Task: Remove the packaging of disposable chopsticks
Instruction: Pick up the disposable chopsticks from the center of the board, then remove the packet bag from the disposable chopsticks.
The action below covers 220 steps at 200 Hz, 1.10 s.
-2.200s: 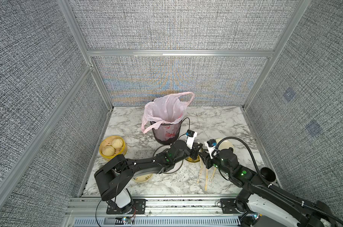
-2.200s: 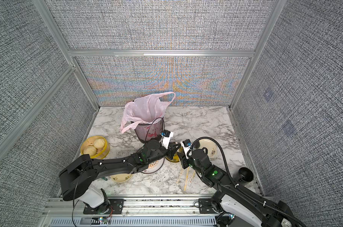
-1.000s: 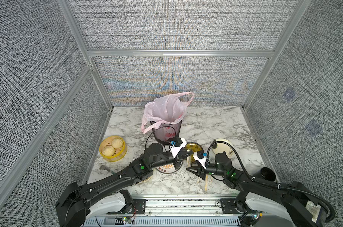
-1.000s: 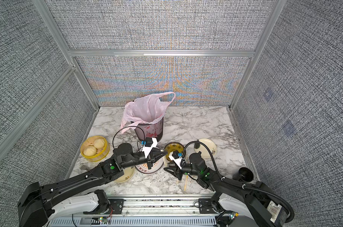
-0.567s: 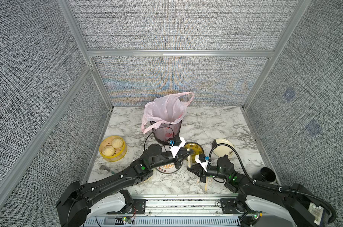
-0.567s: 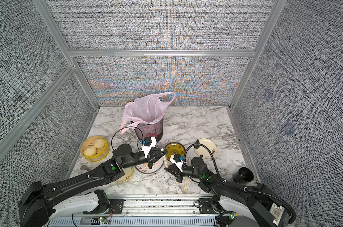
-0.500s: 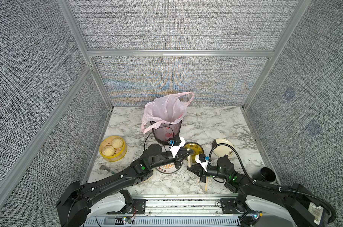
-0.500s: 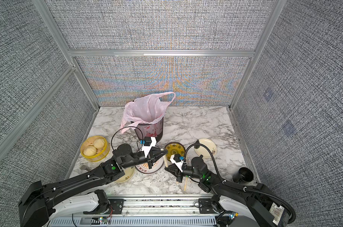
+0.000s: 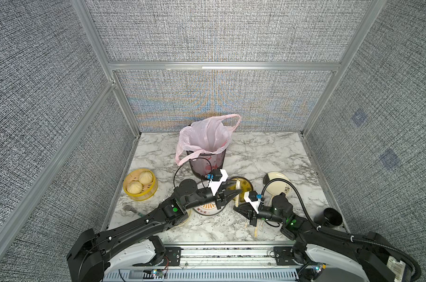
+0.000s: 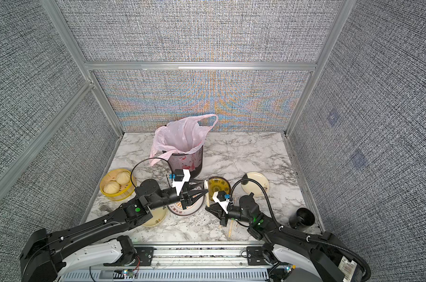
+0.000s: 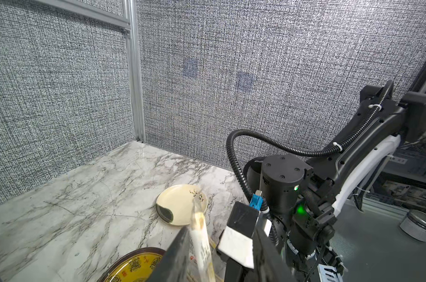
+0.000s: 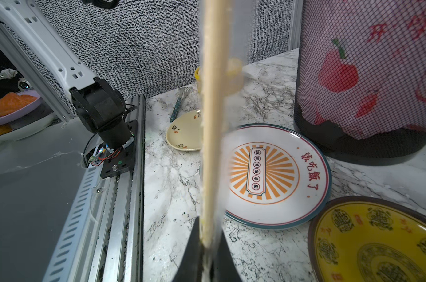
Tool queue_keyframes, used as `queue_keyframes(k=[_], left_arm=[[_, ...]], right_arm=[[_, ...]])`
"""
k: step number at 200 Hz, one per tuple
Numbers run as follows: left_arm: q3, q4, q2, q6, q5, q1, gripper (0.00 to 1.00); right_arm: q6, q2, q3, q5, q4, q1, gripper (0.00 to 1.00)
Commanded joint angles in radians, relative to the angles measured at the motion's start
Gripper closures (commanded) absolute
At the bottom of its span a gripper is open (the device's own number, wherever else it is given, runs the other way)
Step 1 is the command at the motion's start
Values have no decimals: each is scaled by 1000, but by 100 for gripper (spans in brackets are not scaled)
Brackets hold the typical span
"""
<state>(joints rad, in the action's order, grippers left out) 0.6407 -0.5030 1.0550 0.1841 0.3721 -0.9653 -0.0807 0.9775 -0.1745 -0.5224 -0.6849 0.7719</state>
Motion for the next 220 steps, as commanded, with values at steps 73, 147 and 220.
queue_keyframes(k=[73, 147, 220], left_arm=[[106, -44, 119, 4, 37, 2, 69], [44, -110, 160, 34, 37, 0, 100], [-31, -151, 143, 40, 18, 0, 100]], right_arm=[[16, -7, -10, -11, 13, 3, 100], [0, 12, -22, -5, -24, 4, 100], [-20, -1, -37, -6, -65, 4, 100]])
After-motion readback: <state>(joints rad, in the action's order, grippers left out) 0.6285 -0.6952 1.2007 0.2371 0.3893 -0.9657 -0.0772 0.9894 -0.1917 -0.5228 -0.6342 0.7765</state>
